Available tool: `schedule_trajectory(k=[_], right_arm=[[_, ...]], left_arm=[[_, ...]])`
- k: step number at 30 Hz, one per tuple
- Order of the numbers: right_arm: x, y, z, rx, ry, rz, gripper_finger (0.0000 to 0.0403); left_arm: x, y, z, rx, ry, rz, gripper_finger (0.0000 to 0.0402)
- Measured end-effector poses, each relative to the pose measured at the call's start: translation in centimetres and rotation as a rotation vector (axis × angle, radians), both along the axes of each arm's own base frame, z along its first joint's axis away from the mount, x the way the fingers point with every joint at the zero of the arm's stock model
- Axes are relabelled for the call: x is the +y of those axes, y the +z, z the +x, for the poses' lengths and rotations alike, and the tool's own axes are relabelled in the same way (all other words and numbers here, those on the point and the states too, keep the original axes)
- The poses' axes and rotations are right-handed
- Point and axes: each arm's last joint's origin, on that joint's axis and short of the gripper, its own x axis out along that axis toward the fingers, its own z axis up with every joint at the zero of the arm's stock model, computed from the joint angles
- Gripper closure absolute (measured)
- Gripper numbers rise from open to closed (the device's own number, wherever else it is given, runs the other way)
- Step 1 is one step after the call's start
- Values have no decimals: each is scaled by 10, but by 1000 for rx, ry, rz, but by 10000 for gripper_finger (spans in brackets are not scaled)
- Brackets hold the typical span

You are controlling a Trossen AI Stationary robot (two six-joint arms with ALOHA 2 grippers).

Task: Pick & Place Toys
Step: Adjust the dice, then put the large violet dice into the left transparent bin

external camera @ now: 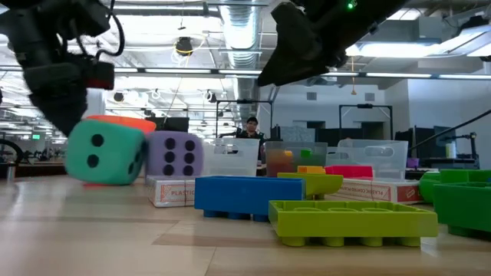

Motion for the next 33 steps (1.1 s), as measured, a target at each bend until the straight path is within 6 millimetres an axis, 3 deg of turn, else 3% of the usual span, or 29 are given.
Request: schedule_trajectory(k=[6, 11, 16, 22, 28, 33], right_arm=[[-19, 1, 12, 122, 208, -52, 172], [-49, -1, 21, 152, 284, 35, 175], [-80, -1, 25, 141, 211, 58, 189], [-111, 2, 28, 86, 111, 95, 226], [-116, 2, 29, 60, 79, 122, 262], [-115, 4, 30, 48, 96, 103, 281]], left_arm=[[2, 5, 7, -98, 35, 78, 401], [2, 5, 7, -100, 37, 76, 401], [2, 7, 10, -142, 63, 108, 401], [6, 19, 22, -290, 102, 271, 401], [21, 23, 28, -308, 127, 350, 401], [35, 12, 43, -297, 96, 255, 401]])
